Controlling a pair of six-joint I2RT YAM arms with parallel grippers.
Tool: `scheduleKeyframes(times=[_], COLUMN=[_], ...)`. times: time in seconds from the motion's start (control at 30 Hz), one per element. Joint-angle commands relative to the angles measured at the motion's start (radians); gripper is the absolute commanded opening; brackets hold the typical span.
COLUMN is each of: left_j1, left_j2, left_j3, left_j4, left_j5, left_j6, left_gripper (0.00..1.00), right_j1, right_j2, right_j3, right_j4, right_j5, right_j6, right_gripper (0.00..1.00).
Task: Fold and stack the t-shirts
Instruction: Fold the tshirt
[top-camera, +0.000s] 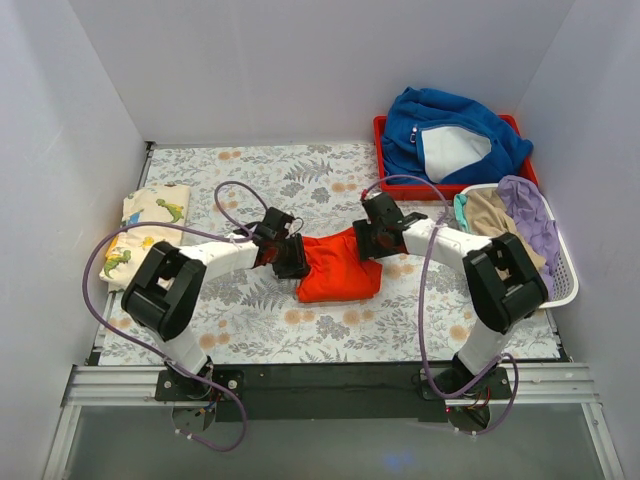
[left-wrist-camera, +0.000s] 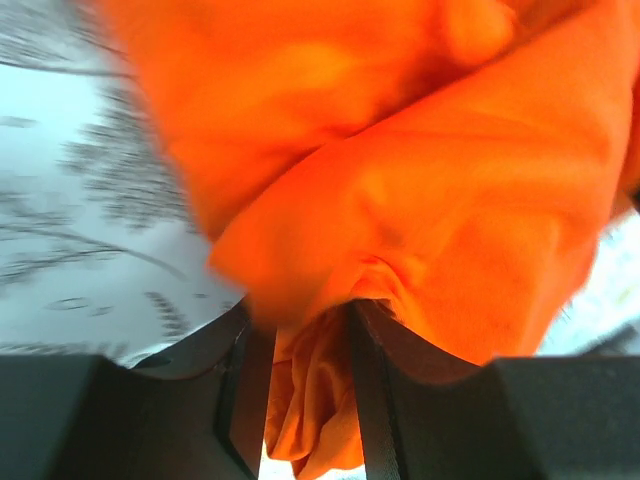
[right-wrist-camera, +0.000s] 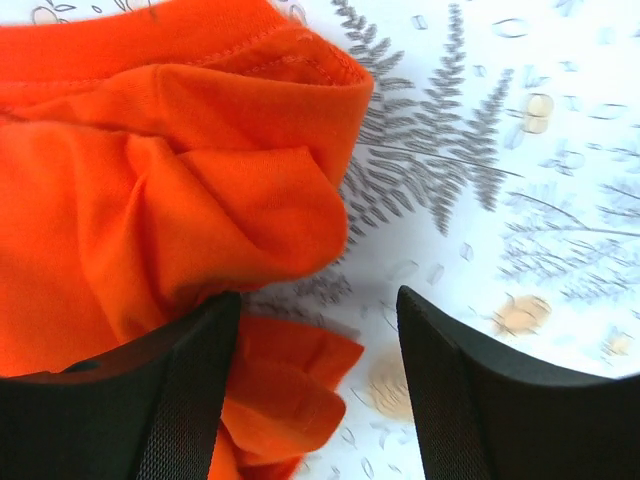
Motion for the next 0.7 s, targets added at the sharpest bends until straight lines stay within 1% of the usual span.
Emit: scheduleKeyframes(times=[0.0,0.1,0.17,0.27,0.43,0.5,0.53,0.57,0.6,0.67], left_j1=[0.006,0.015,0.019,0.024,0.026,0.024,0.026,0.029,0.03,0.032], left_j2=[-0.081,-0.119,-0.136,-0.152,-0.155,-0.168,-0.173,-0.182,-0.187,-0.198], left_j3=[0.076,0.124,0.145,0.176,0.191,0.188,0.187,0.187,0.188,0.196], left_j4=[-0.103,-0.143,-0.164,-0.194,-0.217,-0.215,-0.217,-0.223,-0.226,-0.235], left_j5=[-0.19,-0.258,-0.273,-0.261,-0.203,-0.204,-0.209,-0.212,-0.218,-0.223], left_j6=[0.04,0.069,0.078,0.085,0.065,0.062,0.059,0.052,0.052,0.052], left_gripper=[0.33,0.34,0.37,0.45,0.47,0.5,0.54,0.7,0.78,0.8], right_j1=[-0.002,-0.021,-0.027,-0.041,-0.05,-0.052,-0.053,-0.053,-0.053,-0.053], right_j2=[-0.152,-0.289,-0.334,-0.398,-0.455,-0.475,-0.479,-0.486,-0.496,-0.504], right_j3=[-0.002,-0.02,-0.032,-0.057,-0.134,-0.16,-0.183,-0.192,-0.2,-0.218], right_j4=[-0.024,-0.029,-0.029,-0.036,-0.055,-0.058,-0.058,-0.056,-0.056,-0.056], right_j5=[0.093,0.119,0.118,0.095,0.087,0.078,0.067,0.05,0.046,0.047], right_j6=[-0.041,-0.061,-0.067,-0.072,-0.014,-0.001,0.005,0.015,0.019,0.023], right_gripper=[0.7,0.72,0.73,0.73,0.73,0.73,0.73,0.73,0.73,0.73])
